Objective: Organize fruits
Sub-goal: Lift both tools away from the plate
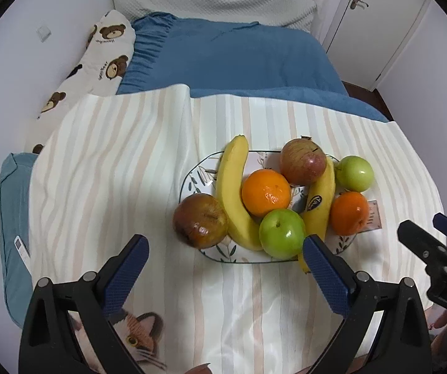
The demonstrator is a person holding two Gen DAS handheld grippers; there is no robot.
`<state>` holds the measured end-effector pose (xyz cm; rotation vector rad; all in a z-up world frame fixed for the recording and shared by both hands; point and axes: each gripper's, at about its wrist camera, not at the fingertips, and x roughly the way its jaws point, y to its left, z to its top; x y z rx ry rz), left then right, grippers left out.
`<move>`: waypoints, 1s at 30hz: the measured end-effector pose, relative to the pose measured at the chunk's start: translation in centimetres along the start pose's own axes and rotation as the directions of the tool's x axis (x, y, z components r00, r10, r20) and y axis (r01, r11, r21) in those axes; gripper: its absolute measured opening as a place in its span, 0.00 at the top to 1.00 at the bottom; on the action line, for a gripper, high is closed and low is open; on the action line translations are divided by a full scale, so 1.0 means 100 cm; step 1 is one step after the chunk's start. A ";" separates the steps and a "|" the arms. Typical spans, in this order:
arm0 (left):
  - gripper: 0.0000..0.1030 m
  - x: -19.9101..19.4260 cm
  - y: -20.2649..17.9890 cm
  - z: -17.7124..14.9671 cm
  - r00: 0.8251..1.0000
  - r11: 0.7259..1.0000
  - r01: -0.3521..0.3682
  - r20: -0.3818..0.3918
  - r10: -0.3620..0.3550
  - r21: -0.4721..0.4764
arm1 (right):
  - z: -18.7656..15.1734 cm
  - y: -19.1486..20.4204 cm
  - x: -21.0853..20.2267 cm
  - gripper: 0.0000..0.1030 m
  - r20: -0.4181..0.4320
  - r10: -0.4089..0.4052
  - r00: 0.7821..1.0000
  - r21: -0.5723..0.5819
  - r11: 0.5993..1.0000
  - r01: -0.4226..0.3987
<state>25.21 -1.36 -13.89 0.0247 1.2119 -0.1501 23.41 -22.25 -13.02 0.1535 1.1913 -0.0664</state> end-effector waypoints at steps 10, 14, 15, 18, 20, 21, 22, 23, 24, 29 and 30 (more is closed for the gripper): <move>0.02 -0.081 -0.010 -0.038 0.993 0.999 -0.029 0.112 0.024 0.043 | -0.032 0.006 -0.091 0.01 0.155 -0.017 0.988 -0.010 1.000 0.019; 0.02 -0.114 -0.012 -0.055 0.987 0.998 -0.040 0.160 0.033 0.042 | -0.051 0.008 -0.129 0.01 0.207 -0.010 0.978 -0.019 1.000 0.015; 0.02 -0.121 -0.013 -0.059 0.984 0.998 -0.051 0.175 0.043 0.044 | -0.056 0.008 -0.139 0.01 0.224 -0.008 0.975 -0.019 1.000 0.013; 0.02 -0.142 -0.014 -0.072 0.977 0.998 -0.052 0.209 0.044 0.035 | -0.072 0.009 -0.162 0.01 0.268 -0.013 0.963 -0.019 1.000 0.019; 0.02 -0.155 -0.015 -0.081 0.972 0.998 -0.054 0.228 0.045 0.032 | -0.081 0.010 -0.174 0.01 0.283 -0.012 0.959 -0.022 1.000 0.019; 0.02 -0.160 -0.016 -0.084 0.970 0.998 -0.059 0.237 0.049 0.033 | -0.087 0.010 -0.181 0.01 0.289 -0.009 0.957 -0.022 1.000 0.016; 0.02 -0.166 -0.017 -0.089 0.969 0.998 -0.060 0.244 0.050 0.031 | -0.092 0.011 -0.187 0.01 0.293 -0.003 0.956 -0.022 1.000 0.010; 0.02 -0.170 -0.017 -0.093 0.968 0.998 -0.057 0.248 0.048 0.029 | -0.096 0.011 -0.191 0.01 0.296 0.001 0.955 -0.020 1.000 0.005; 0.02 -0.174 -0.017 -0.096 0.968 0.998 -0.054 0.249 0.046 0.026 | -0.101 0.010 -0.197 0.01 0.301 0.006 0.954 -0.019 1.000 -0.001; 0.02 -0.186 -0.018 -0.110 0.966 0.999 -0.048 0.256 0.043 0.014 | -0.118 0.011 -0.219 0.01 0.332 0.015 0.943 -0.018 1.000 -0.010; 0.02 -0.187 -0.018 -0.112 0.965 0.999 -0.048 0.257 0.043 0.012 | -0.119 0.011 -0.221 0.01 0.336 0.016 0.942 -0.020 1.000 -0.010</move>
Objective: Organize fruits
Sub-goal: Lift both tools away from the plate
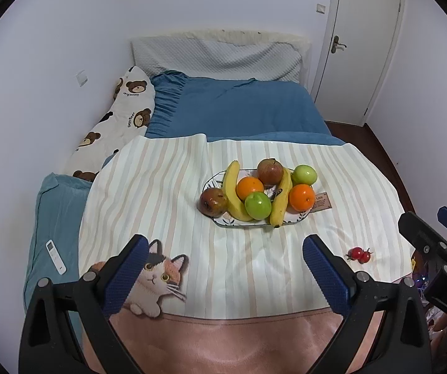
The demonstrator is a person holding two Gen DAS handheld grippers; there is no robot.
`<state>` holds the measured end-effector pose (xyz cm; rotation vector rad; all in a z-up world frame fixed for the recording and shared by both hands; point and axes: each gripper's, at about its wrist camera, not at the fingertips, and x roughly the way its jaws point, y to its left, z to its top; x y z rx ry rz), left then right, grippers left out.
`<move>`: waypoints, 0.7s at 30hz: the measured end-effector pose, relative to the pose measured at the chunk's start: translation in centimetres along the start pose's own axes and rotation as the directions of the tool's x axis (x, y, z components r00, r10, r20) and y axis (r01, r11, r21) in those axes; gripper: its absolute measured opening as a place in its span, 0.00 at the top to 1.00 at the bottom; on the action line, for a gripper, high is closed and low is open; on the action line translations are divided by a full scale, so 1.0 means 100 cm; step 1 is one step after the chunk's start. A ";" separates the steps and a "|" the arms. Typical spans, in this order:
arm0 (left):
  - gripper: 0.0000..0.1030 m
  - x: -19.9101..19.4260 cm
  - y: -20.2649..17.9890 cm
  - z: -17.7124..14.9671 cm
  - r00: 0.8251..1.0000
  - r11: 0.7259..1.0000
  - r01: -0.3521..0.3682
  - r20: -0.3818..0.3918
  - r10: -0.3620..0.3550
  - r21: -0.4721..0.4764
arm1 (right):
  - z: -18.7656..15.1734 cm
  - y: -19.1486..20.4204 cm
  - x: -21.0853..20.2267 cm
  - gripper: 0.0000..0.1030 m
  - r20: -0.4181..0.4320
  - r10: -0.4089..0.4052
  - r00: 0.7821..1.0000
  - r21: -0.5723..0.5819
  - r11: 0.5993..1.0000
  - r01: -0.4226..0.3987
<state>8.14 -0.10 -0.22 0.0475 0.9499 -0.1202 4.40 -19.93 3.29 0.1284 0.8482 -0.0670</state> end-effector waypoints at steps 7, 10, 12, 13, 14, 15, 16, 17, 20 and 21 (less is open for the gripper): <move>0.02 -0.002 -0.004 -0.004 1.000 1.000 -0.012 -0.002 0.012 0.002 | -0.006 0.004 -0.011 0.01 0.004 0.030 1.000 -0.007 1.000 -0.030; 0.02 0.000 -0.006 -0.005 1.000 1.000 -0.012 -0.013 0.012 0.000 | -0.006 0.000 -0.006 0.01 -0.008 0.049 0.999 0.007 0.999 -0.049; 0.02 0.008 -0.011 -0.004 0.999 1.000 -0.014 -0.034 0.014 -0.001 | -0.007 -0.008 0.002 0.01 -0.030 0.067 0.997 0.035 0.997 -0.066; 0.02 0.013 -0.013 -0.004 0.999 1.000 -0.015 -0.041 0.015 0.001 | -0.009 -0.017 0.008 0.01 -0.044 0.075 0.996 0.060 0.996 -0.072; 0.02 0.019 -0.018 -0.005 0.999 1.000 -0.019 -0.049 0.019 0.006 | -0.010 -0.026 0.014 0.01 -0.054 0.070 0.996 0.080 0.995 -0.065; 0.02 0.026 -0.024 -0.005 0.998 1.000 -0.026 -0.056 0.027 0.014 | -0.012 -0.034 0.020 0.01 -0.065 0.057 0.996 0.094 0.994 -0.051; 0.02 0.033 -0.029 -0.005 0.997 0.999 -0.033 -0.064 0.034 0.025 | -0.016 -0.047 0.029 0.01 -0.082 0.041 0.996 0.116 0.993 -0.031; 0.02 0.043 -0.036 -0.006 0.996 0.998 -0.039 -0.077 0.042 0.042 | -0.020 -0.060 0.037 0.01 -0.094 0.030 0.995 0.138 0.990 -0.016; 0.02 0.070 -0.057 -0.010 0.991 0.996 -0.047 -0.117 0.057 0.080 | -0.035 -0.098 0.066 0.01 -0.137 -0.019 0.990 0.194 0.980 0.046; 0.02 0.080 -0.065 -0.011 0.990 0.995 -0.045 -0.132 0.057 0.091 | -0.040 -0.108 0.074 0.01 -0.146 -0.031 0.989 0.204 0.977 0.061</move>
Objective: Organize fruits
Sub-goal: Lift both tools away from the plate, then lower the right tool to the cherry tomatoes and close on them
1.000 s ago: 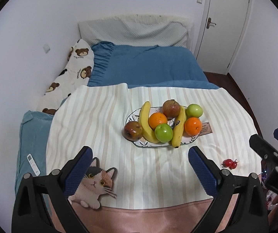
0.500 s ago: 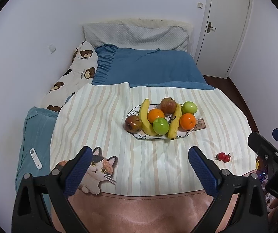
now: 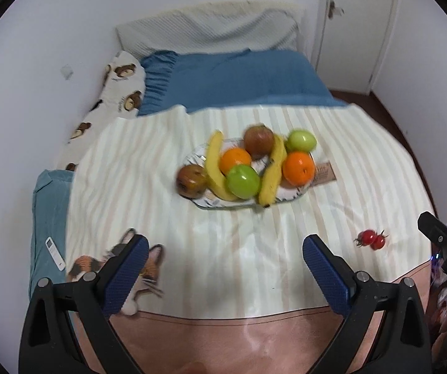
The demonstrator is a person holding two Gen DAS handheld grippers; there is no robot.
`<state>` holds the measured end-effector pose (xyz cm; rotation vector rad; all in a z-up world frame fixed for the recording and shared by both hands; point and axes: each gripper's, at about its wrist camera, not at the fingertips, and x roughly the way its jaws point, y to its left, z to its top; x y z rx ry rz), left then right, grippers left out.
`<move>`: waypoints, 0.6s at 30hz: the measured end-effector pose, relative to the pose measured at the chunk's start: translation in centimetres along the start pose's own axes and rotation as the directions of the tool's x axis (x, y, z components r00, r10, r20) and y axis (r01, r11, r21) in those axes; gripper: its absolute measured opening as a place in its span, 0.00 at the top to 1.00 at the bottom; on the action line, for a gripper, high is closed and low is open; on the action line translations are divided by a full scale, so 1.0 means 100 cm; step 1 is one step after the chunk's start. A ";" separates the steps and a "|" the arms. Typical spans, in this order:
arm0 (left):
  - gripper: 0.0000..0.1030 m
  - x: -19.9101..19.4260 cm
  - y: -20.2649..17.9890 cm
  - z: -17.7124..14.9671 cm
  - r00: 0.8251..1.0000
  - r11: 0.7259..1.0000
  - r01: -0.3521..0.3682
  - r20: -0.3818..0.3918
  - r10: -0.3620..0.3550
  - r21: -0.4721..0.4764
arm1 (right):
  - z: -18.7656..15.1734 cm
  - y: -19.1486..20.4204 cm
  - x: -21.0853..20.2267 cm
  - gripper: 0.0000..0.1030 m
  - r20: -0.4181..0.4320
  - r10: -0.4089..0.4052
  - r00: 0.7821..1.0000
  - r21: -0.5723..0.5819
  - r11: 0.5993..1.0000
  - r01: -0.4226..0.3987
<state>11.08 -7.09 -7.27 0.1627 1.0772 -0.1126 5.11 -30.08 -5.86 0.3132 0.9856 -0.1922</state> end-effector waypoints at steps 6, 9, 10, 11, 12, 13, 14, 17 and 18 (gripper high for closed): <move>0.02 0.063 -0.051 0.001 0.995 0.995 -0.004 -0.101 0.014 0.095 | -0.024 -0.062 0.071 0.11 -0.117 -0.016 0.993 0.106 0.994 0.028; 0.02 0.087 -0.075 -0.001 0.990 0.991 0.018 -0.144 0.002 0.135 | -0.036 -0.081 0.096 0.18 -0.151 -0.007 0.988 0.137 0.990 0.028; 0.02 0.096 -0.083 -0.002 0.987 0.988 0.031 -0.161 -0.006 0.153 | -0.040 -0.084 0.103 0.25 -0.164 0.000 0.987 0.139 0.990 0.023; 0.02 0.102 -0.090 -0.003 0.985 0.985 0.034 -0.173 -0.004 0.169 | -0.044 -0.087 0.113 0.32 -0.176 0.009 0.984 0.137 0.990 0.015; 0.02 0.109 -0.098 -0.005 0.983 0.981 0.032 -0.185 0.004 0.191 | -0.047 -0.088 0.119 0.35 -0.180 0.011 0.984 0.136 0.991 0.014; 0.02 0.113 -0.102 -0.005 0.981 0.978 0.032 -0.192 0.008 0.204 | -0.049 -0.089 0.126 0.38 -0.181 0.016 0.983 0.135 0.991 0.009; 0.02 0.117 -0.105 -0.006 0.980 0.976 0.034 -0.200 0.010 0.214 | -0.051 -0.090 0.134 0.42 -0.182 0.028 0.983 0.136 0.991 -0.003; 0.02 0.127 -0.113 -0.009 0.974 0.974 0.047 -0.225 0.004 0.221 | -0.055 -0.088 0.150 0.51 -0.189 0.036 0.981 0.132 0.991 -0.011; 0.02 0.129 -0.115 -0.009 0.973 0.973 0.049 -0.231 0.004 0.224 | -0.055 -0.088 0.155 0.52 -0.183 0.045 0.982 0.133 0.991 -0.021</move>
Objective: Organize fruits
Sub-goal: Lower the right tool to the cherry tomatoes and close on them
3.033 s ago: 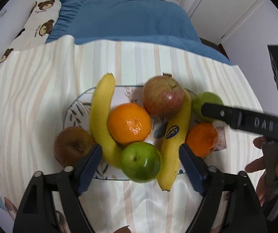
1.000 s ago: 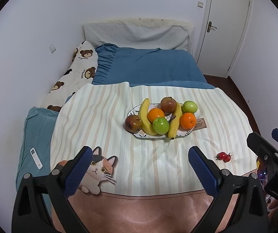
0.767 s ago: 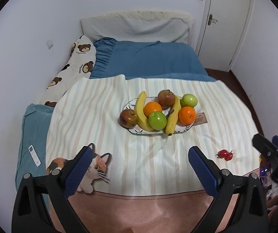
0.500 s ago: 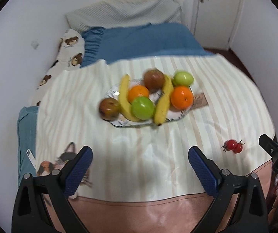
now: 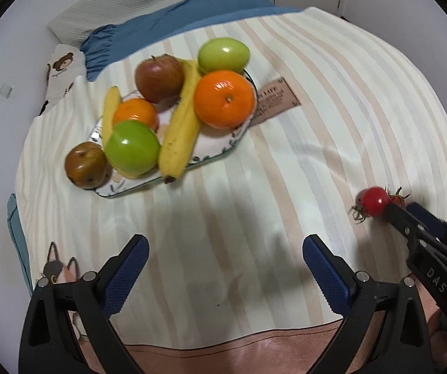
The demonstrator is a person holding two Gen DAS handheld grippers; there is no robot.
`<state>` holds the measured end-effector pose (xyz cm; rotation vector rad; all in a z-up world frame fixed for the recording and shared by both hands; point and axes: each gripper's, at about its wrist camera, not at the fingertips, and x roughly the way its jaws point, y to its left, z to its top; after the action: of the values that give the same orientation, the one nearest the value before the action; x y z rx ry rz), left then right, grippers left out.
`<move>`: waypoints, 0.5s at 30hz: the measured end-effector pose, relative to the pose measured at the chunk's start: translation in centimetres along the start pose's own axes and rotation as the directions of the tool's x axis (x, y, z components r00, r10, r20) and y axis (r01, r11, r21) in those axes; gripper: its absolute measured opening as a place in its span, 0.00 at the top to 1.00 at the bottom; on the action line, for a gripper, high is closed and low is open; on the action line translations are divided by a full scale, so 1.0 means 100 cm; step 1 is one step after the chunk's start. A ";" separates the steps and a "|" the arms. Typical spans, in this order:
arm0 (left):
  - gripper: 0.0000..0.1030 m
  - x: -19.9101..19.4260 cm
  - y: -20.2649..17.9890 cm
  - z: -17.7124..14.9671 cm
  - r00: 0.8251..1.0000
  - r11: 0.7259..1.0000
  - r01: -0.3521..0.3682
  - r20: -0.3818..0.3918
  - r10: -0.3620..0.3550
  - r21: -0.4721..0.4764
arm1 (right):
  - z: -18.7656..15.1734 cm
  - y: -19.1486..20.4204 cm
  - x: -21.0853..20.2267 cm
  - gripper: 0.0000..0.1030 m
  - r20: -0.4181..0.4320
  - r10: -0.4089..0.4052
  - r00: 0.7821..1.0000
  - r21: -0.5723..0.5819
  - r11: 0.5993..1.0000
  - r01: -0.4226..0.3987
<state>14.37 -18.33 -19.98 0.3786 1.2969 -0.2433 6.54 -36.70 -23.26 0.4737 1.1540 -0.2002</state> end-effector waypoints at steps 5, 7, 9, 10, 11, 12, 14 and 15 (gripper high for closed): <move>0.02 0.008 -0.007 0.002 1.000 1.000 0.009 -0.010 -0.009 0.013 | 0.007 0.008 0.005 0.62 0.047 0.035 0.998 -0.046 0.998 -0.032; 0.02 0.009 -0.010 0.004 1.000 1.000 0.022 -0.011 -0.021 0.016 | 0.011 0.011 0.007 0.67 0.044 0.061 0.997 -0.059 0.997 -0.058; 0.02 0.010 -0.013 0.005 0.999 0.999 0.032 -0.010 -0.032 0.023 | 0.015 0.013 0.007 0.74 0.036 0.085 0.996 -0.060 0.995 -0.083; 0.02 0.010 -0.016 0.006 0.999 0.999 0.037 -0.008 -0.037 0.029 | 0.016 0.013 0.007 0.79 0.032 0.096 0.995 -0.060 0.994 -0.094; 0.02 0.009 -0.019 0.007 0.999 0.999 0.040 -0.006 -0.040 0.035 | 0.017 0.012 0.006 0.82 0.030 0.101 0.994 -0.060 0.993 -0.099; 0.02 0.009 -0.022 0.008 0.999 0.998 0.043 -0.005 -0.043 0.039 | 0.017 0.011 0.005 0.84 0.029 0.109 0.994 -0.056 0.993 -0.108; 0.02 0.007 -0.027 0.009 0.999 0.997 0.050 0.000 -0.050 0.052 | 0.016 0.007 0.001 0.93 0.033 0.121 0.992 -0.043 0.992 -0.120; 0.02 0.006 -0.030 0.010 0.999 0.997 0.050 0.005 -0.051 0.059 | 0.016 0.005 -0.002 0.94 0.037 0.127 0.991 -0.034 0.992 -0.126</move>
<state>14.27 -21.47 -20.79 0.3947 1.2965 -0.3255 7.98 -36.98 -22.43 0.5110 1.0832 -0.0812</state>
